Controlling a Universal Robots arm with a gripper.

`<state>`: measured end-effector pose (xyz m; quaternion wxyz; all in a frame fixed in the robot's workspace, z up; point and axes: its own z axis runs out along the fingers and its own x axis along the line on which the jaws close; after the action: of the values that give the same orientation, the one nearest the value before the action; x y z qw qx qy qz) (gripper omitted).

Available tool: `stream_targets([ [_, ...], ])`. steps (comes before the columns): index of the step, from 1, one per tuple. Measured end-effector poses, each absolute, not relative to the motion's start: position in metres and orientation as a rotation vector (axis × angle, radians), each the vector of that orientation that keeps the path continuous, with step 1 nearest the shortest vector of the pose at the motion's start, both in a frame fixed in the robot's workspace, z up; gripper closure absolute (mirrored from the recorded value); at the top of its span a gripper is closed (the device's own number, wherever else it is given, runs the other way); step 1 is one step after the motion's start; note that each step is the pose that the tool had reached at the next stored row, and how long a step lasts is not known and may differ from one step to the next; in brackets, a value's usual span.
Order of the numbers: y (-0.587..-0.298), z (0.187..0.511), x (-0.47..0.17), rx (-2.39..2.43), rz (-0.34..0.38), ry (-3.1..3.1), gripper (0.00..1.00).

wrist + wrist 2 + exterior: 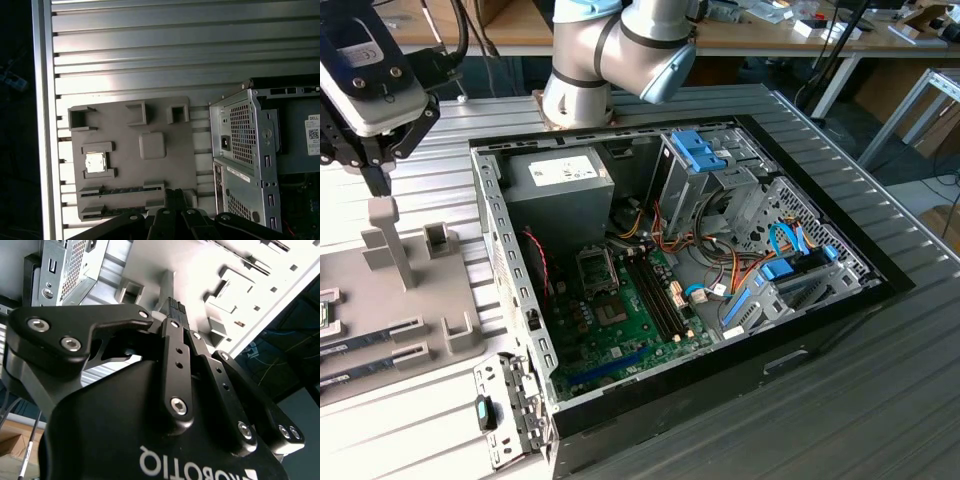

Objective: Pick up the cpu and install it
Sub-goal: 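Reach for the cpu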

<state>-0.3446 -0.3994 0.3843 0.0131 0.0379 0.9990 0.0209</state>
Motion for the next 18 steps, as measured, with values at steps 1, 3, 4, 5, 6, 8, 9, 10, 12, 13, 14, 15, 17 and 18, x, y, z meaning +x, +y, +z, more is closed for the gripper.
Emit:
stream_targets([
  [1,-0.3994,0.3843,-0.3449,0.118,0.065,3.113,0.89],
  [3,-0.3994,0.3842,-0.3457,0.118,0.065,3.112,0.89],
  [4,-0.3994,0.3842,-0.3462,0.118,0.065,3.112,0.89],
  [5,-0.3994,0.3842,-0.3466,0.118,0.065,3.112,0.89],
  [6,-0.3994,0.3841,-0.3472,0.118,0.065,3.112,0.89],
  [8,-0.3994,0.3841,-0.3479,0.118,0.065,3.112,0.89],
  [9,-0.3994,0.3841,-0.3485,0.118,0.065,3.112,0.89],
  [10,-0.3994,0.3841,-0.3488,0.118,0.065,3.113,0.89],
  [12,-0.3994,0.384,-0.3496,0.118,0.065,3.112,0.89],
  [13,-0.3994,0.384,-0.35,0.118,0.065,3.113,0.89],
  [14,-0.3994,0.384,-0.3503,0.118,0.065,3.113,0.89],
  [15,-0.3994,0.3839,-0.3507,0.118,0.065,3.112,0.89],
  [17,-0.3994,0.3839,-0.3516,0.118,0.065,3.113,0.89],
  [18,-0.3994,0.3839,-0.352,0.118,0.065,3.112,0.89],
])
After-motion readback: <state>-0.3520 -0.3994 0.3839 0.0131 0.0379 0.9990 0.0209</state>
